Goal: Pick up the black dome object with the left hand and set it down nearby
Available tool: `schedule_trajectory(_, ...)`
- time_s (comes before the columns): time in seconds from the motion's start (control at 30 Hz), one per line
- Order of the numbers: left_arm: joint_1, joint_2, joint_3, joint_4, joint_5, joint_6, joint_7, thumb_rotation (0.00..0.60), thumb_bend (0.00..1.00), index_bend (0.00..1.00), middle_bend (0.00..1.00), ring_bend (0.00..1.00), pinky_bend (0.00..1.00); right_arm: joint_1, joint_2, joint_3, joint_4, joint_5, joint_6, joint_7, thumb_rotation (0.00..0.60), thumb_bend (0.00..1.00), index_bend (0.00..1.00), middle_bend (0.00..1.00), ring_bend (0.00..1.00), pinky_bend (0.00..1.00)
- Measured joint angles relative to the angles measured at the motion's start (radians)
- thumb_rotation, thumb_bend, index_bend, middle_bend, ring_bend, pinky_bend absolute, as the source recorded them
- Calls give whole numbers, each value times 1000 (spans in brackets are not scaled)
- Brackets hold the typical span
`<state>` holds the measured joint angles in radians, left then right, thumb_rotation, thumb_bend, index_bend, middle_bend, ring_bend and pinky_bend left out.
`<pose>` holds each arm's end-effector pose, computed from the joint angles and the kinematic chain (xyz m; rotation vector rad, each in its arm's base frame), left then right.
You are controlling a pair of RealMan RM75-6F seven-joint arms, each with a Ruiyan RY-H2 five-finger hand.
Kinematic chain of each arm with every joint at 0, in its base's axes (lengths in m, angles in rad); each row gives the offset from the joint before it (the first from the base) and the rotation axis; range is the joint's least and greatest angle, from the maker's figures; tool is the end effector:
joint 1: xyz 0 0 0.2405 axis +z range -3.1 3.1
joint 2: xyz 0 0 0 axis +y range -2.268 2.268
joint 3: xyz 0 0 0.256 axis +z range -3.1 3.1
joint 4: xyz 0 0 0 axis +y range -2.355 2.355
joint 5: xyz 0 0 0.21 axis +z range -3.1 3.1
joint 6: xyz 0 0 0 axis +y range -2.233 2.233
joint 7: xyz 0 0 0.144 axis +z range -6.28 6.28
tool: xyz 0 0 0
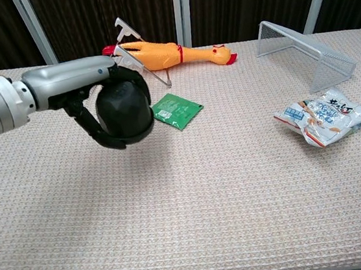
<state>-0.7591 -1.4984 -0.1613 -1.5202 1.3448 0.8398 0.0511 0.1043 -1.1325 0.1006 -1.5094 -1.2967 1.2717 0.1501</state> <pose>-0.1240 0.3273 -0.0212 -2.0730 -1.0605 -1.0679 -0.3609 -0.1955 0.1586 1.2299 -1.1452 0.7931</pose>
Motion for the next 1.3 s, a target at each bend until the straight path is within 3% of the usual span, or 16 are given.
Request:
schedule_trajectory(0.2, -13, -11, -35, 298, -160, -20, 32, 600, 213, 397, 452, 316, 413, 2, -1, 2, -1, 3, -3, -4, 600, 131, 0, 0, 0, 0)
schedule_trajectory(0.33, -14, -10, -36, 357, -167, -18, 31, 600, 213, 396, 452, 316, 413, 3, -2, 0, -1, 2, -6, -4, 600, 131, 0, 0, 0, 0)
schedule_trajectory(0.43, -10, -3, -21, 288, -138, -15, 16, 600, 213, 396, 452, 316, 413, 4, -4, 0, 0, -1, -5, -5, 600, 131, 0, 0, 0, 0)
schedule_trajectory(0.67, 1, 16, 30, -85, 38, 27, -22, 600, 213, 404, 453, 317, 416, 4, 1, 1, 1, 0, -7, 3, 600, 130, 0, 0, 0, 0)
schedule_trajectory(0.8, -2, 13, 16, -137, 25, 34, -11, 600, 213, 409, 453, 317, 416, 2, 4, 5, 1, 0, 1, 8, 600, 131, 0, 0, 0, 0)
schedule_trajectory(0.93, -9, 2, -11, -21, -44, 31, 14, 600, 213, 409, 453, 317, 416, 0, 7, 6, -5, -12, 16, 8, 600, 130, 0, 0, 0, 0)
schedule_trajectory(1.17, -19, -19, -59, 396, -188, 4, 36, 600, 213, 409, 453, 317, 415, 0, 7, 4, -14, -77, 63, 14, 600, 131, 0, 0, 0, 0)
schedule_trajectory(1.3, -16, -21, -49, 453, -182, -2, 30, 600, 213, 409, 453, 316, 415, 8, 8, 4, -33, -111, 82, 4, 600, 131, 0, 0, 0, 0)
